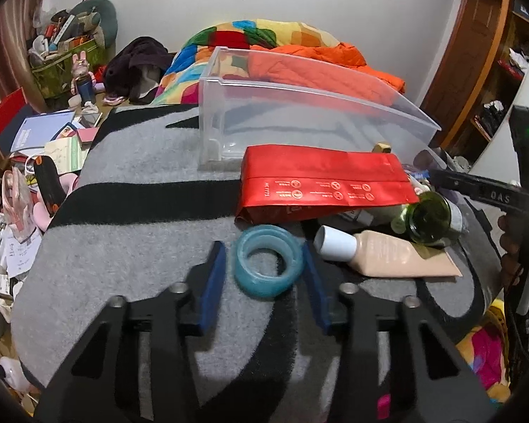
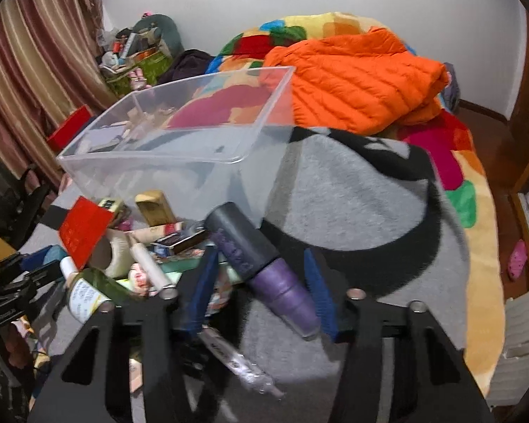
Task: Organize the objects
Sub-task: 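Grasp the blue tape roll with the left tool while the right tool grasps the purple-capped bottle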
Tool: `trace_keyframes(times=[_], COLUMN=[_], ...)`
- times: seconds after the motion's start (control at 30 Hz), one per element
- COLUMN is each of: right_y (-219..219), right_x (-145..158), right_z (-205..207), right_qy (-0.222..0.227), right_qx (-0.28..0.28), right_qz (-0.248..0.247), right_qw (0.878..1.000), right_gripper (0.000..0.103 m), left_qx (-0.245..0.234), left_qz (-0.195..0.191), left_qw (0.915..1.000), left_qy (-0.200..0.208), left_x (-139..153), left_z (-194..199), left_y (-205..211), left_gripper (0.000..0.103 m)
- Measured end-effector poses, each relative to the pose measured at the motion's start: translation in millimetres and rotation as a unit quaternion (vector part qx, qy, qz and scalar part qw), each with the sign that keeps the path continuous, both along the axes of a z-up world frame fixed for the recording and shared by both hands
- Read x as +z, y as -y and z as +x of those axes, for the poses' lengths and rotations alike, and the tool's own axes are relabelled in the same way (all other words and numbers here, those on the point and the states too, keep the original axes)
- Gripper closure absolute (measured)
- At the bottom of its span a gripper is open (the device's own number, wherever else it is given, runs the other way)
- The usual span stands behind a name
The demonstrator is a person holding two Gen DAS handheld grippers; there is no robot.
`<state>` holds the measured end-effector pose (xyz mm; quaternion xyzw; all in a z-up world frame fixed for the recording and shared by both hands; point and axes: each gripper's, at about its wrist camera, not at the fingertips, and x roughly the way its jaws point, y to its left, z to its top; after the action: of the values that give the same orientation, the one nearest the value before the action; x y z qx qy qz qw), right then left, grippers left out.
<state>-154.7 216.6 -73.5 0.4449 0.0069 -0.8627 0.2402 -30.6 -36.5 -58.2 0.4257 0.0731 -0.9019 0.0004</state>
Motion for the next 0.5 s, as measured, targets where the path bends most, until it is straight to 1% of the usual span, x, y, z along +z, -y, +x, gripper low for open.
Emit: trace_keyframes(times=[0.07, 0.2, 0.33, 0.5], right_y=[2.7, 6.5, 3.0, -3.2], right_x=[1.5, 5.0, 11.5, 28.7], right_z=[3.4, 12.0, 22.4, 35.5], right_qy=[-0.008, -0.018, -0.027, -0.043], right_qx=[0.002, 0.009, 0.01, 0.013], right_qz=[0.004, 0.016, 0.013, -0.005], right_qw=[1.0, 1.0, 0.999, 0.999], right_gripper=[0.065, 0.079, 0.079, 0.08], left_qx=[0.001, 0.006, 0.011, 0.013], left_qz=[-0.006, -0.003, 0.004, 0.008], left_qw=[1.0, 0.9999, 0.9997, 0.9987], left_qy=[-0.003, -0.009, -0.023, -0.048], left_x=[0.4, 4.4, 15.5, 35.5], left_z=[1.7, 8.1, 13.1, 14.2], left_y=[-0.8, 3.6, 11.2, 17.6], left_gripper=[0.064, 0.064, 0.064, 0.064])
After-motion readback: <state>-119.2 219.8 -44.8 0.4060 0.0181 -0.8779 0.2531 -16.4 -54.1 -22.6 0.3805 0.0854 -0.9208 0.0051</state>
